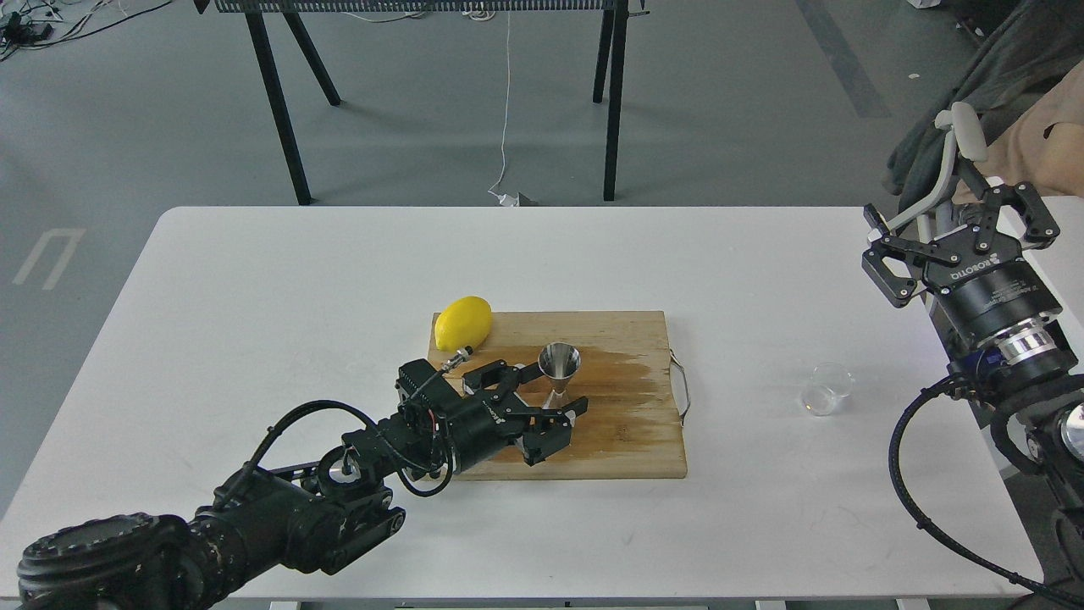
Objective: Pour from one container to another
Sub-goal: 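Lower the jigger upright onto the board center and release it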
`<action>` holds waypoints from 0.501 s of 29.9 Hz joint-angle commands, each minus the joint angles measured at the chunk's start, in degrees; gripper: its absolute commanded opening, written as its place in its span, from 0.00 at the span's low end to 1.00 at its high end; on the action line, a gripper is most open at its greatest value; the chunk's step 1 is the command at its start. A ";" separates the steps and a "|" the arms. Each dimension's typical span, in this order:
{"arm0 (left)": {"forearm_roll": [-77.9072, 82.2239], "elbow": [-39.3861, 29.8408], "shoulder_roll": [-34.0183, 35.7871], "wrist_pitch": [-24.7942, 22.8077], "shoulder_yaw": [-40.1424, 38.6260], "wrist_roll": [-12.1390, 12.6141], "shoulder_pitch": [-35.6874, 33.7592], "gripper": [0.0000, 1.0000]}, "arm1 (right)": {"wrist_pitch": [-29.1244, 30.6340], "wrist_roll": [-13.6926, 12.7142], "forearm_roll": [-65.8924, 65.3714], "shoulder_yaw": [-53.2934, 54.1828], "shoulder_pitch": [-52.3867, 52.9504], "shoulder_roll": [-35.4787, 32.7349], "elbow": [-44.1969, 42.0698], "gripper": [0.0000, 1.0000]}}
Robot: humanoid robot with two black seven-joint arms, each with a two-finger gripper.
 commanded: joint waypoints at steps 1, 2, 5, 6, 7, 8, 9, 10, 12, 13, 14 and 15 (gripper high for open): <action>0.00 -0.05 0.00 0.00 -0.02 0.00 0.31 0.84 | 0.00 0.00 0.00 -0.02 0.00 0.02 0.01 0.99; 0.00 0.03 0.00 0.00 -0.02 0.00 0.48 0.84 | 0.00 0.00 0.00 -0.02 0.00 0.02 0.01 0.99; 0.00 0.03 0.00 0.00 -0.11 0.00 0.49 0.84 | 0.00 0.00 0.00 -0.02 0.00 0.02 0.01 0.99; -0.09 0.03 0.00 0.00 -0.11 0.00 0.49 0.84 | 0.00 0.00 0.09 -0.02 0.00 0.02 0.01 0.99; -0.09 0.03 0.00 0.00 -0.11 0.00 0.49 0.84 | 0.00 0.00 0.00 -0.02 0.00 0.02 0.01 0.99; -0.09 0.03 0.00 0.00 -0.11 0.00 0.49 0.84 | 0.00 0.00 0.00 -0.02 0.00 0.02 0.01 0.99; -0.18 -0.05 0.00 0.00 -0.11 0.00 0.49 0.84 | 0.00 0.00 0.09 -0.02 0.00 0.02 0.01 0.99; -0.18 0.03 0.00 0.00 -0.11 0.00 0.57 0.84 | 0.00 0.00 0.09 -0.02 0.00 -0.07 0.01 0.99; -0.26 0.03 0.00 0.00 -0.20 0.00 0.66 0.84 | 0.00 0.00 0.09 -0.02 -0.09 -0.07 0.10 0.99; -0.35 0.03 0.00 0.00 -0.20 0.00 0.58 0.84 | 0.00 0.00 0.09 -0.02 -0.09 -0.07 0.10 0.99; -0.35 0.03 0.09 0.00 -0.20 0.00 0.66 0.84 | 0.00 0.00 0.00 -0.02 -0.09 -0.07 0.10 0.99; -0.35 0.03 0.18 0.00 -0.20 0.00 0.66 0.84 | 0.00 0.00 0.09 -0.02 -0.09 -0.07 0.10 0.99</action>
